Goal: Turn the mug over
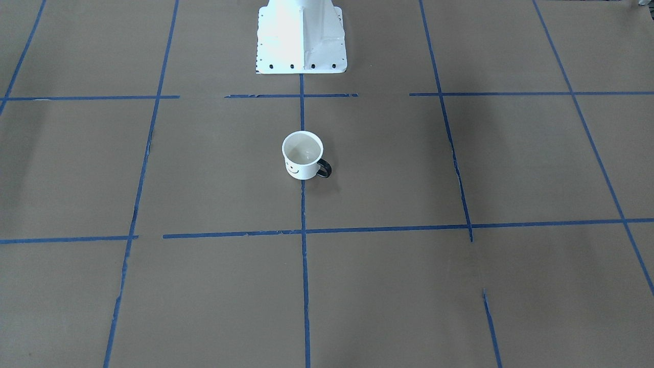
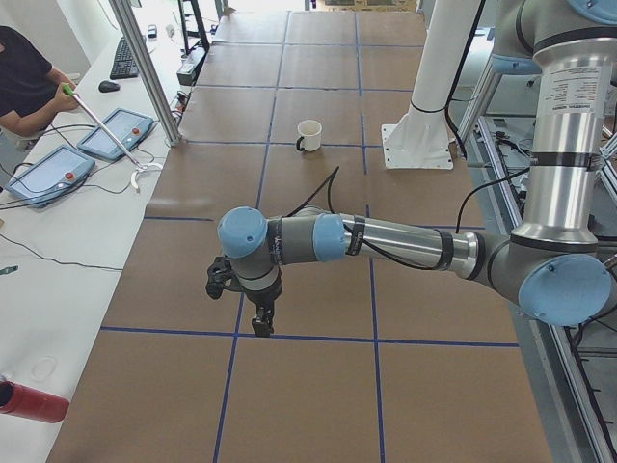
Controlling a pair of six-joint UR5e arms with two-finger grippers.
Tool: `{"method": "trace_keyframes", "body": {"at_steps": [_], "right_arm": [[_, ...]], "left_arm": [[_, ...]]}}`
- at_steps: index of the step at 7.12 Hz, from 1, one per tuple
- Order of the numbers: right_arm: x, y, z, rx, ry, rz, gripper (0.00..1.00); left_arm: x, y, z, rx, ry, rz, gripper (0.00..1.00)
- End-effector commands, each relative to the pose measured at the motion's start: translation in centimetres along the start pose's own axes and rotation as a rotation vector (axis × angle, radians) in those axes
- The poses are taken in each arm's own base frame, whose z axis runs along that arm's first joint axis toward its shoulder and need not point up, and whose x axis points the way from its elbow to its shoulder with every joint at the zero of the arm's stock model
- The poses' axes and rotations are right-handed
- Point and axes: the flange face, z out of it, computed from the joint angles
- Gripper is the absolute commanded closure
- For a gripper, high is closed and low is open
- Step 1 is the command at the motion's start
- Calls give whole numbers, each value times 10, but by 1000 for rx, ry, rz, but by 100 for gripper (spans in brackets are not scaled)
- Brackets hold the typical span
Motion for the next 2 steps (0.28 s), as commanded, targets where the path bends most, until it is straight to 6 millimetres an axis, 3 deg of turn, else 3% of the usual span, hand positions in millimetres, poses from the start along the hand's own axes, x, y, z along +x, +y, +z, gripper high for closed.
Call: {"method": "trace_keyframes", "body": {"at_steps": [1,2], "right_arm": [[0,0,0,0,0,0,0],[0,0,0,0,0,0,0]], "left_arm": [[1,-4,-1,0,0,-2,0],[1,-5,-1,-1,0,-1,0]]}}
